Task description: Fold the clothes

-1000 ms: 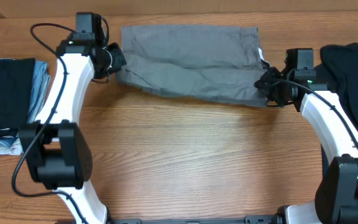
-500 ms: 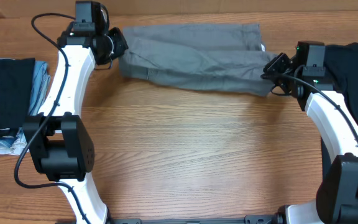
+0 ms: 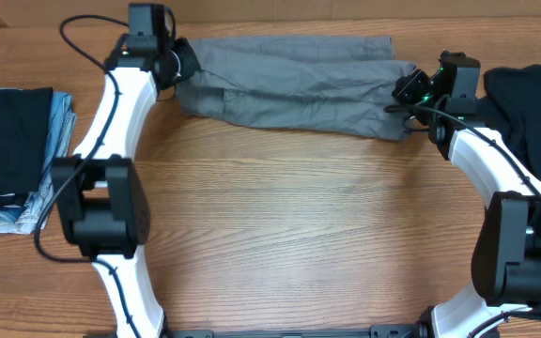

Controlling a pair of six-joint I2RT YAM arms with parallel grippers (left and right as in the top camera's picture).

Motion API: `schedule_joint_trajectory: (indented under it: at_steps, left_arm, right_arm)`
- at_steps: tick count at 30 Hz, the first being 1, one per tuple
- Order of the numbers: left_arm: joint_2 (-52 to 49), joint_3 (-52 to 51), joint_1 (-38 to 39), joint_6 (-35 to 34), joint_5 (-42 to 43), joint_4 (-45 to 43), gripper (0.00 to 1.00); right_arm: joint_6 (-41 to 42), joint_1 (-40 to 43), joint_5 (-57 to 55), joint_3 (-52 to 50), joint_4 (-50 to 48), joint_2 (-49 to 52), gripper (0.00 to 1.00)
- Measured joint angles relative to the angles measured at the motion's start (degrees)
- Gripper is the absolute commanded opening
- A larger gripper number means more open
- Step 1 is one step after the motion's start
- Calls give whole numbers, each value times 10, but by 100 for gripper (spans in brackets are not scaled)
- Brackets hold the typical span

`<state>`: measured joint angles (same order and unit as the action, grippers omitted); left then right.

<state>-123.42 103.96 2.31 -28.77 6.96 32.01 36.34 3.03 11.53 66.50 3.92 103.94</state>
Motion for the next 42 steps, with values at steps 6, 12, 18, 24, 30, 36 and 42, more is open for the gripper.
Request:
schedule_joint_trajectory:
  at_steps: [6,12,18,24,30,36,42]
  left_arm:
    - [-58,0,7,0,-8,-48,11]
    - [-63,0,7,9,-31,-81,13]
    - [-64,0,7,27,-51,-99,13]
    - [-93,0,7,35,-69,-115,33]
    - [-108,7,7,63,-91,-125,100]
    - [-104,221,7,122,-103,36,82]
    - [-96,297,58,136,-2,93,40]
  right_arm:
    - [-4,0,-11,0,-65,19,4]
    - [-4,0,-19,1,-137,106,4]
    - [-4,0,-19,1,-171,139,4]
    - [-4,-1,-25,2,-198,139,4]
    - [-8,-1,-41,2,-244,140,100]
    - [-118,-1,31,147,-33,140,100]
    - [-277,-42,59,243,186,133,92]
